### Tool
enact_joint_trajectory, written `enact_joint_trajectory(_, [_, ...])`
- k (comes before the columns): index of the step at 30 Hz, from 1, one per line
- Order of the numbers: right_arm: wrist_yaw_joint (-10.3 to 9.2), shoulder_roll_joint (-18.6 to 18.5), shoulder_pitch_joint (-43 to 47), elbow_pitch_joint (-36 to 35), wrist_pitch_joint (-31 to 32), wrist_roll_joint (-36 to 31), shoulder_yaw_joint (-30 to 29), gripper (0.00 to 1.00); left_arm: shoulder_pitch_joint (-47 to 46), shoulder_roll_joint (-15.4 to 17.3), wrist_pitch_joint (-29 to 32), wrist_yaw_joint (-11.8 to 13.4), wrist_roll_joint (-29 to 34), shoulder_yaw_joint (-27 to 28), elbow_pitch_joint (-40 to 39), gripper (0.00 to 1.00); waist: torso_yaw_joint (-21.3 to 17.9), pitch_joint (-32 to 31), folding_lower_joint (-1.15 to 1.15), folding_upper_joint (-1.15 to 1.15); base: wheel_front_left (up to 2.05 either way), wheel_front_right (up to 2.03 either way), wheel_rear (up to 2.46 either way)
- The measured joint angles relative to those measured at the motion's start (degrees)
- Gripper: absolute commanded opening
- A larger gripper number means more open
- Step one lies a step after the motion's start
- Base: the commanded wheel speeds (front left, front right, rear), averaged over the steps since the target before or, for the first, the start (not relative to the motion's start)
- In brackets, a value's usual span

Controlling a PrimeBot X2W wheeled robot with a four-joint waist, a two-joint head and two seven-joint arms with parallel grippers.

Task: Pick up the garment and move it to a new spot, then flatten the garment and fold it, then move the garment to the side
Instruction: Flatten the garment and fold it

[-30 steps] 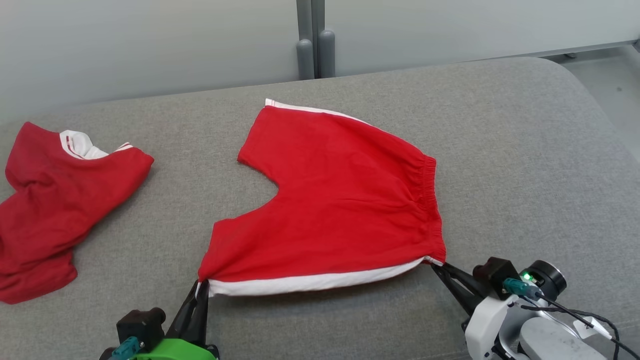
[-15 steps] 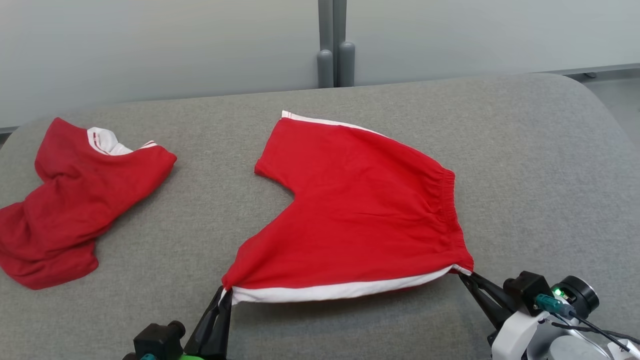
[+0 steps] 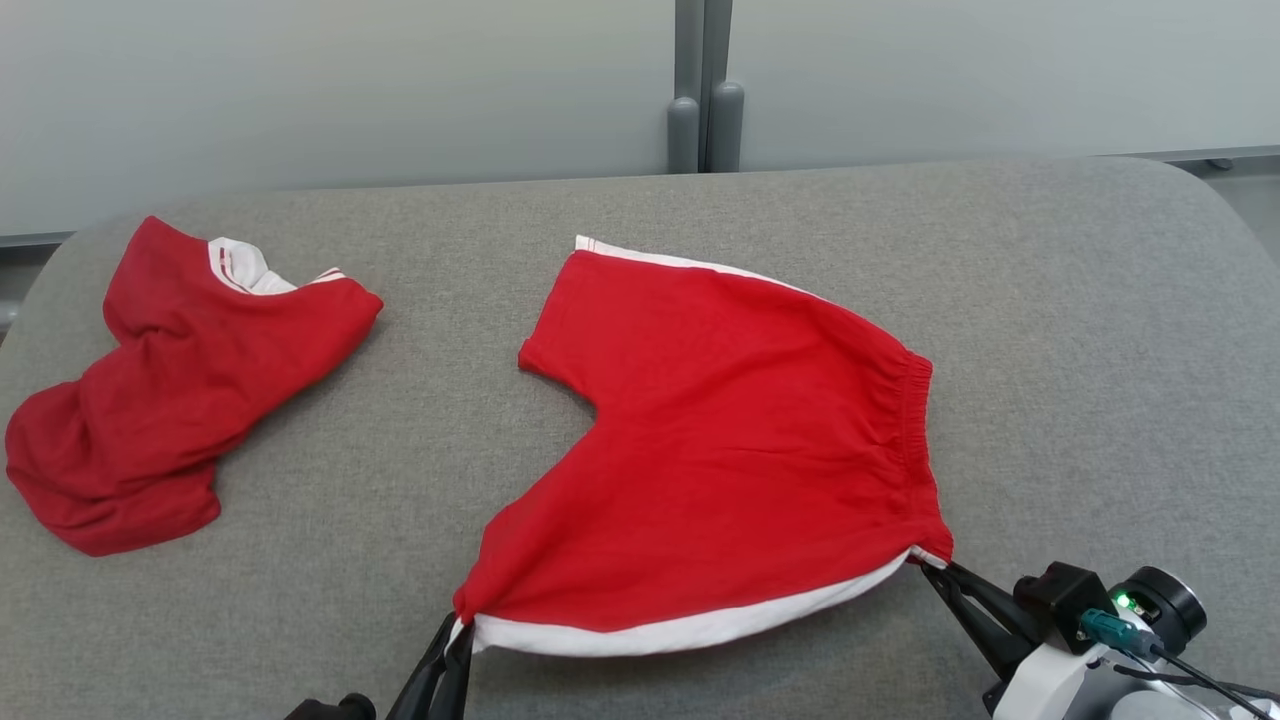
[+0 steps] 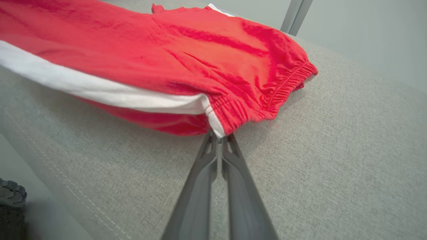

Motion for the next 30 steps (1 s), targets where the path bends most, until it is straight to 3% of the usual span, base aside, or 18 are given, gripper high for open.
enact_joint_trajectory(6, [0.57, 0.2, -0.4, -0.9, 0.0, 1.5, -0.2, 0.00, -1.8, 2.6, 0.1, 0.0, 2.0, 0.4, -0.3, 0.00, -1.2, 0.6, 0.00, 0.00, 0.00, 0.00, 0.00])
enact_joint_trajectory(15, [1.59, 1.5, -8.1, -1.0, 2.1, 6.0, -2.6, 0.00, -15.3, 4.8, 4.9, -1.0, 3.0, 1.7, 2.1, 0.00, -4.0, 3.7, 0.00, 0.00, 0.00, 0.00, 0.00])
enact_joint_trajectory(23, [2.05, 4.3, -16.3, 1.1, 7.0, 11.8, -5.2, 0.00, -31.1, 4.5, 10.6, -1.5, 3.2, 2.0, 6.6, 0.00, -6.3, 9.0, 0.00, 0.00, 0.00, 0.00, 0.00])
enact_joint_trajectory(30, [2.08, 6.3, -22.6, 2.9, 9.8, 13.1, -5.1, 0.00, -41.2, 4.6, 15.2, -1.9, 4.7, 1.7, 12.2, 0.00, -8.3, 13.6, 0.00, 0.00, 0.00, 0.00, 0.00])
